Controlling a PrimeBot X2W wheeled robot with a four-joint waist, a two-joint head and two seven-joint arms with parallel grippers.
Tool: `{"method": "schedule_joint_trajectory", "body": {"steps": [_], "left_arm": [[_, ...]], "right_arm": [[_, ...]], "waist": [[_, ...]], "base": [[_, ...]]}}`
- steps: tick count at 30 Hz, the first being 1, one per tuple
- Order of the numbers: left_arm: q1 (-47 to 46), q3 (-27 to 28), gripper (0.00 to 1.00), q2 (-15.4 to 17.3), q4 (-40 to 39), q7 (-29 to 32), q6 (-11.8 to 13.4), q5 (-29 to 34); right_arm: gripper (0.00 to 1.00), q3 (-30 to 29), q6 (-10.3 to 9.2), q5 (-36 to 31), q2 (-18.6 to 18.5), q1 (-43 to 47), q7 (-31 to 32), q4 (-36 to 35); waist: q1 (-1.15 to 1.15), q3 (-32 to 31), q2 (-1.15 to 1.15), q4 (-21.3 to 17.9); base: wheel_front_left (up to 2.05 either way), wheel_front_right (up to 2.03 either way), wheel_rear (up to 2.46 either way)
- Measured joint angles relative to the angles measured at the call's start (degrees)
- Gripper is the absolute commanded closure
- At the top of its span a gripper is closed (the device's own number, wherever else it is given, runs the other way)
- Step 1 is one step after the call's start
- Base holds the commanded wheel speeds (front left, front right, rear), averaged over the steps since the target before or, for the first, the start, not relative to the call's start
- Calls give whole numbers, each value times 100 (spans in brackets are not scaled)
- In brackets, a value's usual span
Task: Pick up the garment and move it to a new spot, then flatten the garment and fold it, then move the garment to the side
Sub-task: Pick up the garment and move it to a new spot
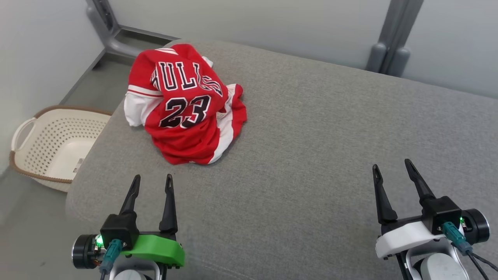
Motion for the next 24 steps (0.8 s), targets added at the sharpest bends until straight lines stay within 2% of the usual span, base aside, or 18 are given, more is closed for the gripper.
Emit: {"method": "schedule_joint_trajectory", "body": {"steps": [8,12,17,24], "left_arm": [[4,29,0,2,-63,-1,46,-60],[6,126,0,-2,-125,0,99,-230],[-288,615,0,9,-280,0,14,-331],[-1813,993,0,569,-21,0,-280,-31]], "right_arm": [[0,79,0,-42,1,-55,1,0],[0,124,0,-86,1,-99,1,-13],[0,76,0,-277,2,-310,1,-75],[0,-73,0,-595,1,-648,1,-211]], "waist": [[0,106,0,456],[0,208,0,478],[0,382,0,422],[0,762,0,257]], "base": [[0,0,0],[0,0,0],[0,0,0],[0,0,0]]}}
